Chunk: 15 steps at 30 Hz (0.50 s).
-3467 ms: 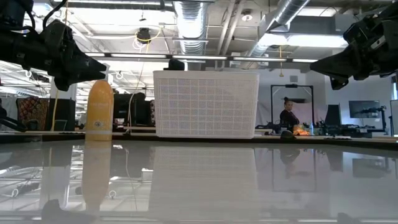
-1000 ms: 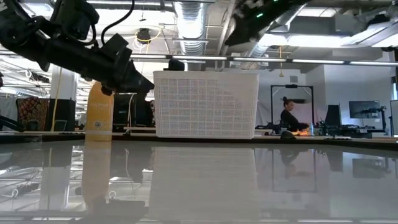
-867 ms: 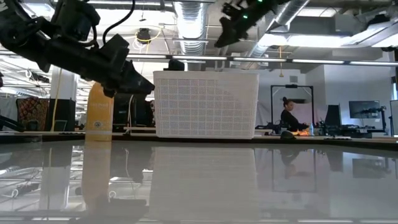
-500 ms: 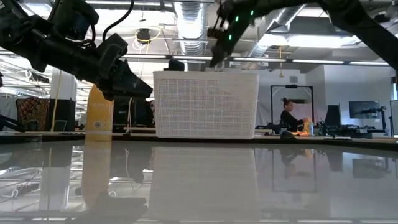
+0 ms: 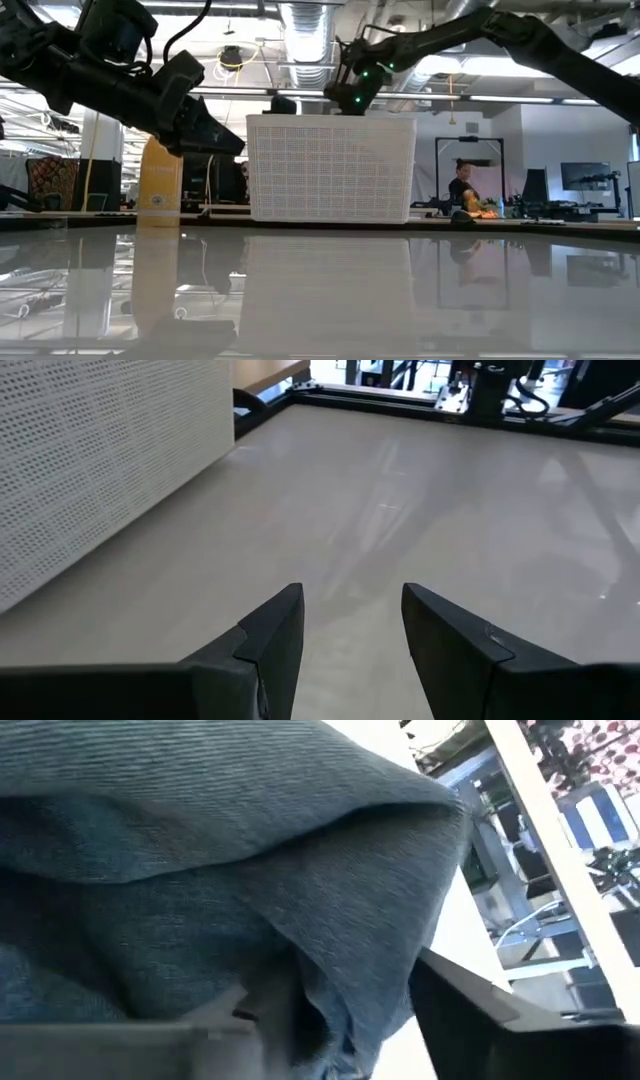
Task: Fold laundry
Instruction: Fold the dark blue jeans from the white laundry organizer
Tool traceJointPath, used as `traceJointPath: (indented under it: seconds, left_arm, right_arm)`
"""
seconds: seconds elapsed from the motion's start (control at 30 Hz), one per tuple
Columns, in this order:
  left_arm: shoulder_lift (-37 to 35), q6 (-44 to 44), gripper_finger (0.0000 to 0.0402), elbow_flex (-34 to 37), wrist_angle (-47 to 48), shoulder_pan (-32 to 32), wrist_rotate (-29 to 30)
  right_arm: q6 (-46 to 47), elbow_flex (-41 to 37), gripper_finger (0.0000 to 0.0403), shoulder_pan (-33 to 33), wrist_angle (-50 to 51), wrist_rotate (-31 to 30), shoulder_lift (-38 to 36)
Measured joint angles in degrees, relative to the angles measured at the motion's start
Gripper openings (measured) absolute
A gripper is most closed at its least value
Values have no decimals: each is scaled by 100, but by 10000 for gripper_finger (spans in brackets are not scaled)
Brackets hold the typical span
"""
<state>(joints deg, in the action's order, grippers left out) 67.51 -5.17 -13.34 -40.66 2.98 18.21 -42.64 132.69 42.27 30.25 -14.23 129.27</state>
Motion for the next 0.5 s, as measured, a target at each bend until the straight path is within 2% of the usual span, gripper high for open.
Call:
traceJointPath:
  seconds: [0.07, 0.17, 0.2, 0.37, 0.5]
  left_arm:
    - [0, 31, 160, 0, 0, 0, 65]
    - [0, 186, 160, 0, 0, 0, 75]
    - [0, 229, 160, 0, 1, 0, 77]
    - [0, 312, 160, 0, 2, 0, 58]
    - [0, 438, 160, 0, 2, 0, 48]
  right_arm:
    - [-77, 2, 143, -40, -45, -109, 38]
    - [-95, -1, 39, -122, -69, -231, 26]
    - [-84, -2, 26, -157, -61, -251, -27]
    - [40, -7, 34, -478, -579, -423, -552]
    - [64, -11, 26, -812, -1218, -410, -1213]
